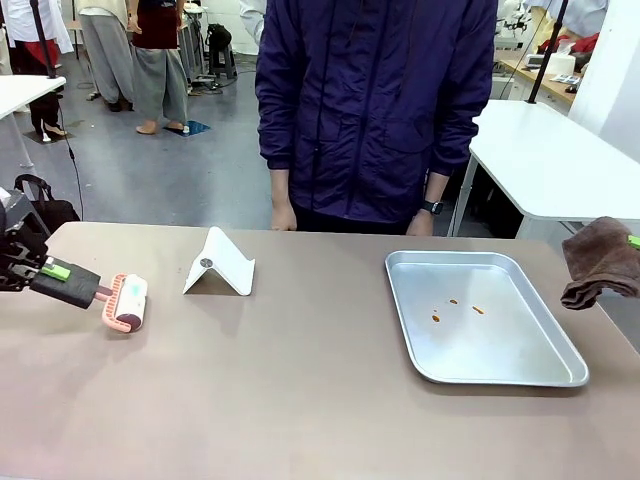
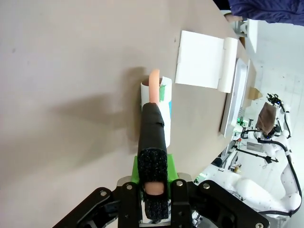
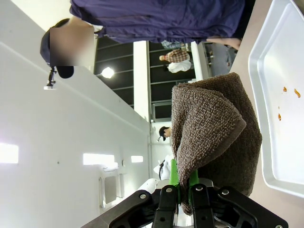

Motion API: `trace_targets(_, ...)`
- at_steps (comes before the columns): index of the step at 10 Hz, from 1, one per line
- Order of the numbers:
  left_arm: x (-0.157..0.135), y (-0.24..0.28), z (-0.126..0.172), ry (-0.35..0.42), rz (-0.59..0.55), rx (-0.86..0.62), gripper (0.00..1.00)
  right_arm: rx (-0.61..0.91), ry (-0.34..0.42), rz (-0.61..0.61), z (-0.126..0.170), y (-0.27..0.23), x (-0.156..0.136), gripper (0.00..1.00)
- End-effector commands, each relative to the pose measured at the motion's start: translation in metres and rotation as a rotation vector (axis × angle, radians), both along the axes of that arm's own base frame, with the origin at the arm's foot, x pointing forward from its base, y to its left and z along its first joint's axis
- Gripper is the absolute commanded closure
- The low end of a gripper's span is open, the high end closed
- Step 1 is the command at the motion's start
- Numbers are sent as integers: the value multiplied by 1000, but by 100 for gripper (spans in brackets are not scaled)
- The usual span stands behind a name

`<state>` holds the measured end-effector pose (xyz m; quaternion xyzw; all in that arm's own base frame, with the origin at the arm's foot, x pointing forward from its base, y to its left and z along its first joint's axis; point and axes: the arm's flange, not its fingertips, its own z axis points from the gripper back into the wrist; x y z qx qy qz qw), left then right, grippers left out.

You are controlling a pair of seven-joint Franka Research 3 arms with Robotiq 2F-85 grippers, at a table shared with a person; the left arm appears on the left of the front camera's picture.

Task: Clean the surface of the table.
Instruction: If a person points to the right, clean the right side of the table with your right hand, and if they point to the left, clean the left side with your left hand.

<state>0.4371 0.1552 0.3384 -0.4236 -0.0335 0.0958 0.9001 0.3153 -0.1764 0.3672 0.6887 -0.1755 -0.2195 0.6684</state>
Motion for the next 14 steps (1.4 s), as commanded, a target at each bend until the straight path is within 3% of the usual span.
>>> trace_targets(1,-3,4,7,-70,13,-25,78,-3,6,-4,6,1,0,100)
trace_targets(5,-66,34,81,-226,-68,-231,78,-3,6,-4,6,1,0,100)
trace_targets(10,-166,91,135,-308,-190,-468,78,-3,6,-4,6,1,0,100)
trace_targets(14,-161,78,133,-285,-153,-448,78,-3,6,-4,6,1,0,100)
